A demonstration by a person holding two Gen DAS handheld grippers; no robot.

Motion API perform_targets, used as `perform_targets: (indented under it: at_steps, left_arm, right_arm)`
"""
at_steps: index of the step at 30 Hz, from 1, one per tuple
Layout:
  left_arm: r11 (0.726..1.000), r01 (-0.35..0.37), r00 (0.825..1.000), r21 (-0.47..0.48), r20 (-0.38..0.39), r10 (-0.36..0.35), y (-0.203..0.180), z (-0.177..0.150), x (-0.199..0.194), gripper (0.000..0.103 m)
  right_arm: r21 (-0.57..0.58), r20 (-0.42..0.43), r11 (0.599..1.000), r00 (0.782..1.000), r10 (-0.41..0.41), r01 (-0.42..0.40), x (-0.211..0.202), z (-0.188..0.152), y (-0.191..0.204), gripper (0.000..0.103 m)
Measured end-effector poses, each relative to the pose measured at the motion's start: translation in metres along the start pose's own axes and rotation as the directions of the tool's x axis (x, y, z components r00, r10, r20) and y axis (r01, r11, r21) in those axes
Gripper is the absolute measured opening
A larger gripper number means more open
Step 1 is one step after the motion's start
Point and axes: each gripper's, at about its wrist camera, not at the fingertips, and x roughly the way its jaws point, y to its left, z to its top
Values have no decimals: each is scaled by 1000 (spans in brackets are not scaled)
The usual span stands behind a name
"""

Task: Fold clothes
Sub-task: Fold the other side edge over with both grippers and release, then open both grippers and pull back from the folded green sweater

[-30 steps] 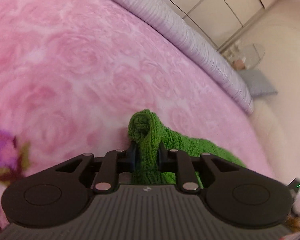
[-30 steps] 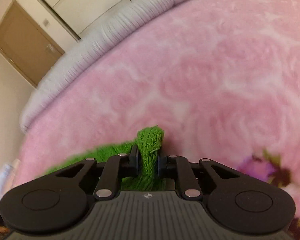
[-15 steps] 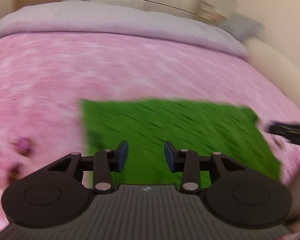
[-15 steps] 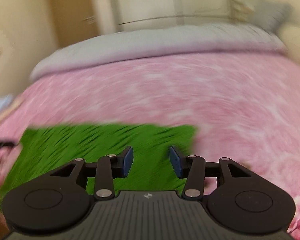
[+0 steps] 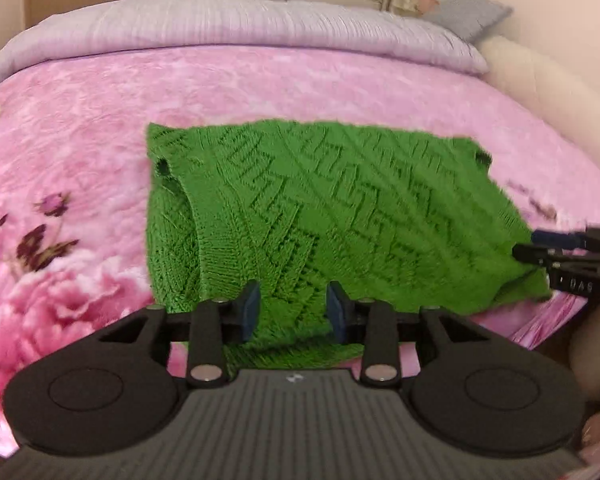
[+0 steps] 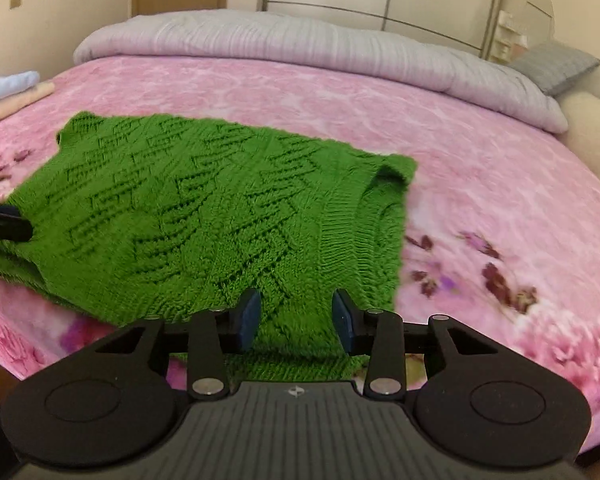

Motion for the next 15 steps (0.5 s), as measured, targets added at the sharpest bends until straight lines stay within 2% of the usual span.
perform_targets:
  at_steps: [2,5,8,10,12,15]
  left_arm:
    - [1000,-16,999,8,-32,16,-5,-2,4,41]
    - [999,-54,996,10,-70,54,-11,-7,13,42]
    - [995,-98,991,4,-92,98,-20,-2,8,42]
    - [993,-122,986,0,-110,121,-27,2,1,47]
    - [991,-132,985,1,-111,131,-33,2,-8,51]
    - [991,-132,985,8,-111,132,-43,1,-21,53]
  right_arm:
    - [47,33,999,999,26,-28,-11,-1,1,40]
    - [85,-21,996,999,41,-39,-2,-6,4,48]
    - [152,-44,988,998,41,-34,0,-7,1,49]
    - [232,-56,972,997,52,-38,-10,-1,-5,54]
    - [295,-49,954,997,67,-50,-23,3,-9,64]
    - [331,-43,942,996,77,-59,-39,4,-8,69]
